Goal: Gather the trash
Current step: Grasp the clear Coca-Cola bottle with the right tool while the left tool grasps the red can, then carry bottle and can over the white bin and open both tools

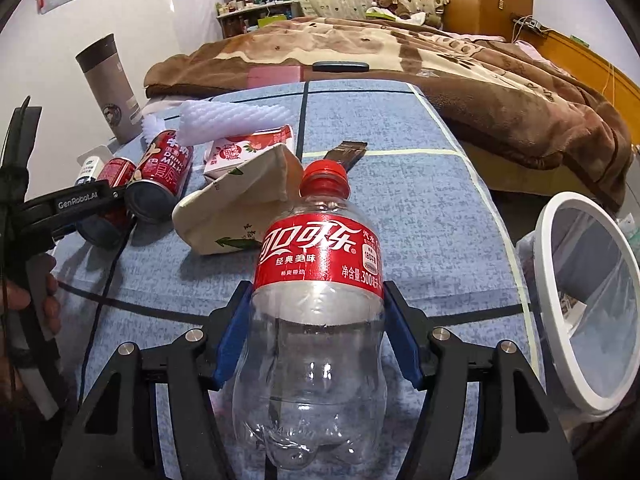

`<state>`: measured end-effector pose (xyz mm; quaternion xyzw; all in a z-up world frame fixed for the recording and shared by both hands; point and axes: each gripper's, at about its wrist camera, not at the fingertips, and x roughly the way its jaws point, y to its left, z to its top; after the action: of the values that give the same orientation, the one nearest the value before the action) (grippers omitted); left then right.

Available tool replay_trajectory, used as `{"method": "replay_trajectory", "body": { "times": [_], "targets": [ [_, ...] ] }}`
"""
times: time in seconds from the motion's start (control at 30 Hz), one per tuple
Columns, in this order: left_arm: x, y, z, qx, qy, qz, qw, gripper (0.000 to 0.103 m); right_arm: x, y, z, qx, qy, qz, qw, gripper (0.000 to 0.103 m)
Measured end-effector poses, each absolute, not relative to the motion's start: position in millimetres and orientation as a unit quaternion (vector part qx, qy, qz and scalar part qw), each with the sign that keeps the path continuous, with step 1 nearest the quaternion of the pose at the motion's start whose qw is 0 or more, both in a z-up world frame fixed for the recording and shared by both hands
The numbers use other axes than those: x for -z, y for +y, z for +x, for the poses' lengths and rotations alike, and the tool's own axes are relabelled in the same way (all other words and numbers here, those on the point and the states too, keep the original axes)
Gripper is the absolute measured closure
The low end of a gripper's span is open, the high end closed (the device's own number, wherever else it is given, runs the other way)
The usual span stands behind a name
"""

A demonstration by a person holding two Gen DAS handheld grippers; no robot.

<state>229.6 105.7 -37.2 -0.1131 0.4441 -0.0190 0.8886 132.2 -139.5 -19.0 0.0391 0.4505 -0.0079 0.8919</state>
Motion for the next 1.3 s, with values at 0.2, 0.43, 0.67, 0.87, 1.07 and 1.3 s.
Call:
{"method": "replay_trajectory", "body": {
  "times": [0.2, 0.43, 0.67, 0.87, 1.07, 1.3],
  "targets": [
    [33, 103, 217, 0.024, 0.438, -0.11, 0.892, 0.045, 19, -144, 131, 0.003, 0.449, 0.046, 0.893, 0.039],
    [28, 94, 198, 0.04, 0.432, -0.095, 0.896, 0.046, 17, -150, 126, 0.003, 0.443, 0.053, 0.895, 0.039],
    [29, 86, 185, 0.047, 0.436, -0.09, 0.894, 0.047, 16, -154, 124, -0.002, 0.44, 0.06, 0.896, 0.039],
    [28, 79, 174, 0.051, 0.434, -0.083, 0.895, 0.047, 14, -160, 119, -0.004, 0.435, 0.061, 0.899, 0.039],
    [36, 76, 178, 0.05, 0.446, -0.09, 0.889, 0.046, 13, -165, 116, -0.004, 0.433, 0.065, 0.899, 0.039],
    [33, 71, 174, 0.044, 0.443, -0.085, 0.891, 0.049, 9, -171, 112, -0.005, 0.426, 0.07, 0.902, 0.039]
  ]
}}
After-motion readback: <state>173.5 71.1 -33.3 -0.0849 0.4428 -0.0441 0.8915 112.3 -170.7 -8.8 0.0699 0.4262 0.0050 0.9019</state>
